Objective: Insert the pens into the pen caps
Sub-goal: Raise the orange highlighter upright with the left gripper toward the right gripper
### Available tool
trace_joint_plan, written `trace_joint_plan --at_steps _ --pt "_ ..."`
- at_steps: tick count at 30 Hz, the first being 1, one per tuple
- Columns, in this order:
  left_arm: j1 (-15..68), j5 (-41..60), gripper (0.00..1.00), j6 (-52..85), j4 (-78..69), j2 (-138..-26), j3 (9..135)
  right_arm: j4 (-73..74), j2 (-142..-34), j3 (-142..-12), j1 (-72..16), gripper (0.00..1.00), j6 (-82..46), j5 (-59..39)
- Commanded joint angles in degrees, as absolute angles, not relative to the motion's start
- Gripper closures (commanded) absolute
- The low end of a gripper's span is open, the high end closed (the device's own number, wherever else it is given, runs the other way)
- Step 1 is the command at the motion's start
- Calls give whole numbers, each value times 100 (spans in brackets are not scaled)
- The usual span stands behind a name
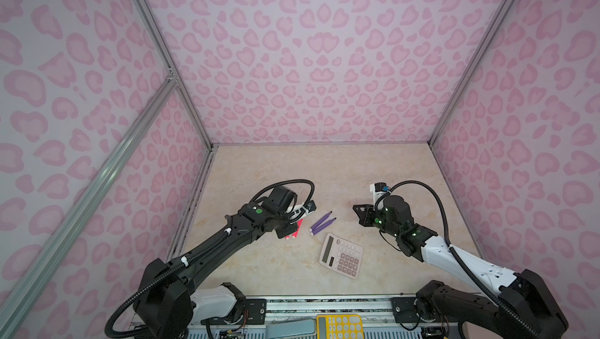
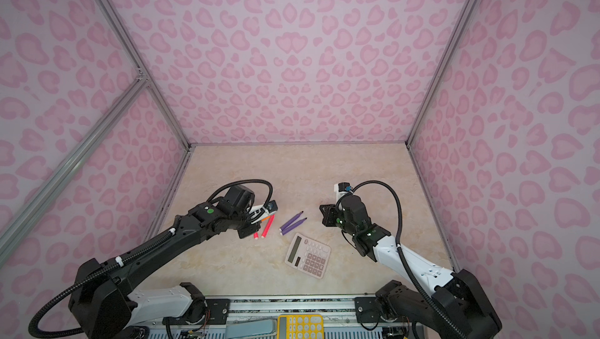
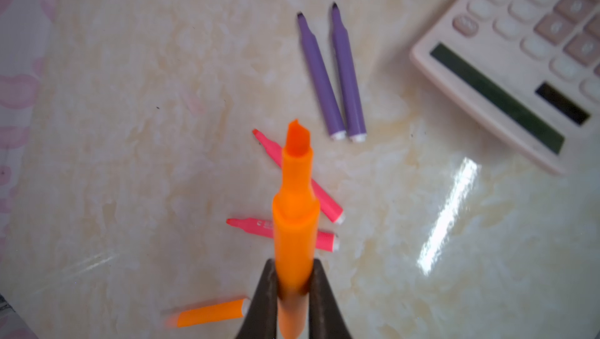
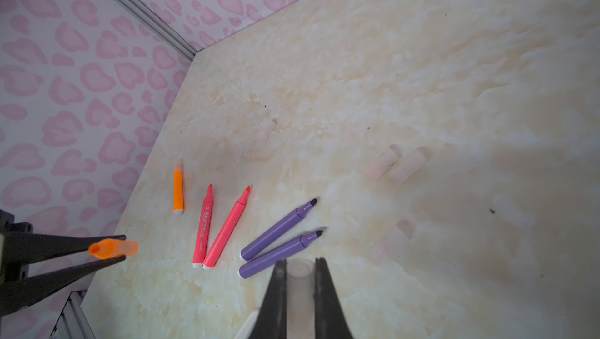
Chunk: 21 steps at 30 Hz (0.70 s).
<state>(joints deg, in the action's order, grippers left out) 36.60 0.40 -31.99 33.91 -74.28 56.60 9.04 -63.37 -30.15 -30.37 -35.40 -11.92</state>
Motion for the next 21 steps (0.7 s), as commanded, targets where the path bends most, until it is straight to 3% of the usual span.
trace_joint_plan --at_steps 1,6,11,15,21 --pt "3690 383 96 -2163 2855 -7756 6072 889 -6168 -2958 -3037 95 -3579 -1075" --pt "3832 400 96 -721 1612 -7867 6110 776 -5795 -2936 -3025 95 -3600 -776" --pt "4279 -126 96 1000 13 -7484 5053 668 -5497 -2934 -3016 95 -3542 -482" --pt "4583 -642 96 2234 289 -7828 4964 643 -5636 -2767 -3022 96 -3702 -23" --pt "5140 -1248 97 2695 40 -7982 4874 195 -6408 -2494 -3059 98 -4765 637"
